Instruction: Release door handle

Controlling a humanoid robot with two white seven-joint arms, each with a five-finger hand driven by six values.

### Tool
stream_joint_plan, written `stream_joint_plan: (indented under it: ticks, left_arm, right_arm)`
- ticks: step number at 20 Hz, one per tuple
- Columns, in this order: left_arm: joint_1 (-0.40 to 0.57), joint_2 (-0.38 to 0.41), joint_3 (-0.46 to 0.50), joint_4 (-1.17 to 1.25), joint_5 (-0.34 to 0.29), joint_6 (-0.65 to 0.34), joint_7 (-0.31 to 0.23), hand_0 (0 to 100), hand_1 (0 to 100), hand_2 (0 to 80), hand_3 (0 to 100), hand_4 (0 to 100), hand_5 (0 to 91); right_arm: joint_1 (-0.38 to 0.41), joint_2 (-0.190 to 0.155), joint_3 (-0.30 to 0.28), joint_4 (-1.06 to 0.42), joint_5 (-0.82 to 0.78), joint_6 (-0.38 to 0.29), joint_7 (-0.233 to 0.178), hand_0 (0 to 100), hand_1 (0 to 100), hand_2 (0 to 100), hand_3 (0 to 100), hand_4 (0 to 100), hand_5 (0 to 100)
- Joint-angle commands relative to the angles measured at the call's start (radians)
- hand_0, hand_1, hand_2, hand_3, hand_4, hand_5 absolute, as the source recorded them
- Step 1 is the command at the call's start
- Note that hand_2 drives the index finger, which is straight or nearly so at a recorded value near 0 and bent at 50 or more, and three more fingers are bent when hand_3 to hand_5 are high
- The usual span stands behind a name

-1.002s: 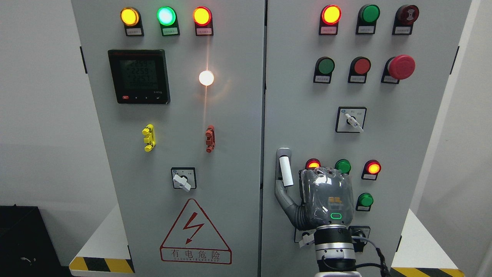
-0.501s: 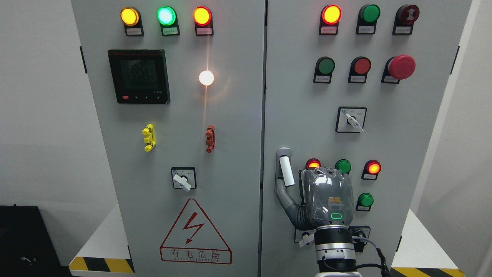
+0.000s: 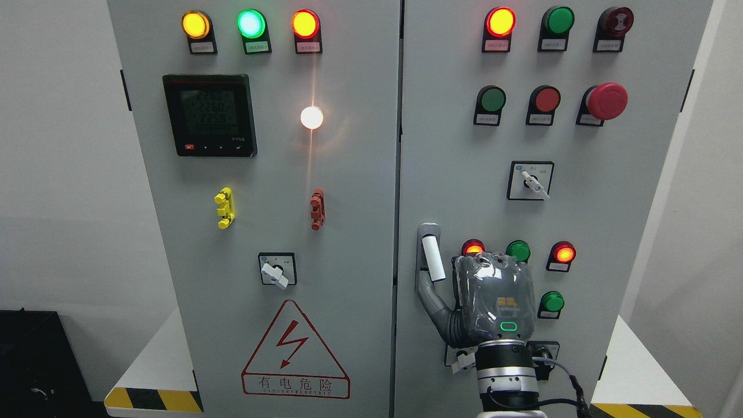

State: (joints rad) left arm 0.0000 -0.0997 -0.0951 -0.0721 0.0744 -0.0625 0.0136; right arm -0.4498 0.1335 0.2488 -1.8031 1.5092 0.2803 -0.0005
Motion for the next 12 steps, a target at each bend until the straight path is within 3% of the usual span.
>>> stream_joint_plan:
  ticks: [1, 12]
  left_arm:
    - [0.017, 0.000, 0.000, 0.000, 0.001, 0.000, 0.000, 12, 56, 0.0, 0, 0, 0.0]
    - [0.017, 0.000, 0.000, 0.000, -0.001, 0.000, 0.000, 12, 56, 0.0, 0, 0, 0.0]
  right_arm:
    - [0.000, 0.000, 0.000, -0.010, 0.000, 0.005, 0.002, 52, 32, 100, 100, 100, 100]
    - [0.002, 0.000, 0.001, -0.012, 0.002, 0.005, 0.004, 52, 32, 100, 100, 100, 100]
